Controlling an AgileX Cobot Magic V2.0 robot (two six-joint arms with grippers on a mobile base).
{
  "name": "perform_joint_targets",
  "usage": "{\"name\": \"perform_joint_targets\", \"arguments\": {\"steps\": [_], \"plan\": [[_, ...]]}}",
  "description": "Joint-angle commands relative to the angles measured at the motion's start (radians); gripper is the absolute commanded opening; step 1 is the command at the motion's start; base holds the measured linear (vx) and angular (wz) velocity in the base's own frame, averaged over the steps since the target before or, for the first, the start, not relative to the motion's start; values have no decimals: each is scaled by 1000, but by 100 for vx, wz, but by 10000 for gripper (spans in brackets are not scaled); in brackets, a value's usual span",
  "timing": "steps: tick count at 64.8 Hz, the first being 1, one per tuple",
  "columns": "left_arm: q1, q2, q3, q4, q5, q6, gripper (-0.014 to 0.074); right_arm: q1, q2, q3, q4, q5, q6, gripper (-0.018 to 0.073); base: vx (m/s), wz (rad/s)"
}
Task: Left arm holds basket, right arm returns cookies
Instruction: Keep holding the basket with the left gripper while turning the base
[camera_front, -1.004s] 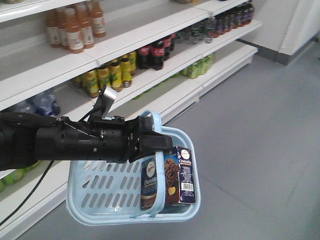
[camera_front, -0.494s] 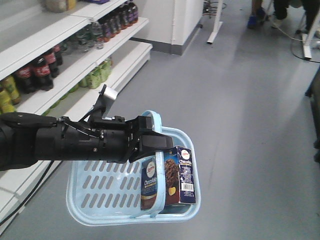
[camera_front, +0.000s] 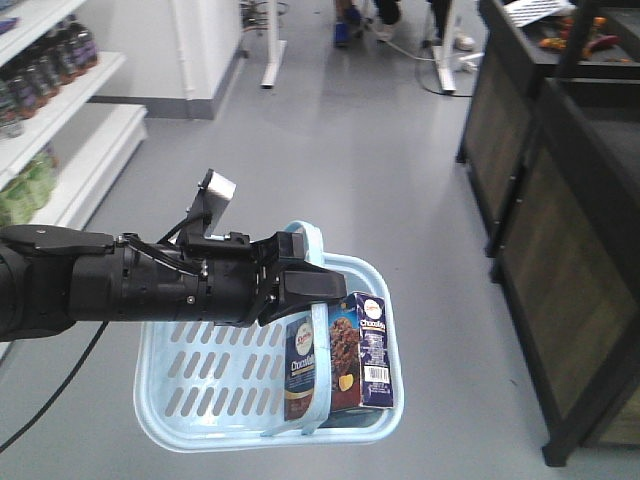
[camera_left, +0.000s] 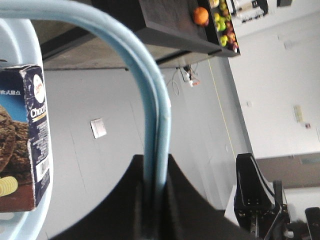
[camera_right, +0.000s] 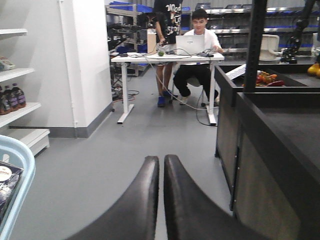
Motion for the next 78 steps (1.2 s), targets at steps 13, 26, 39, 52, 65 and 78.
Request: {"name": "perform_joint_targets", "arguments": {"steps": [13,26,39,52,65,78], "plan": [[-6,-48,-29,-82,61,6,-3,-1,-13,18,-6,-69,-7,-11,13,-42],[-6,-48,-29,-82,61,6,-3,-1,-13,18,-6,-69,-7,-11,16,-25],[-6,-48,-29,-82,61,6,-3,-1,-13,18,-6,-69,-7,-11,23,-7],[-6,-48,-29,-82,61,6,-3,-1,-13,18,-6,-69,-7,-11,30,5],[-6,-48,-29,-82,61,6,-3,-1,-13,18,-6,-69,-7,-11,34,9],[-6,-48,-29,-82,61,6,-3,-1,-13,18,-6,-69,-7,-11,36,7]]}}
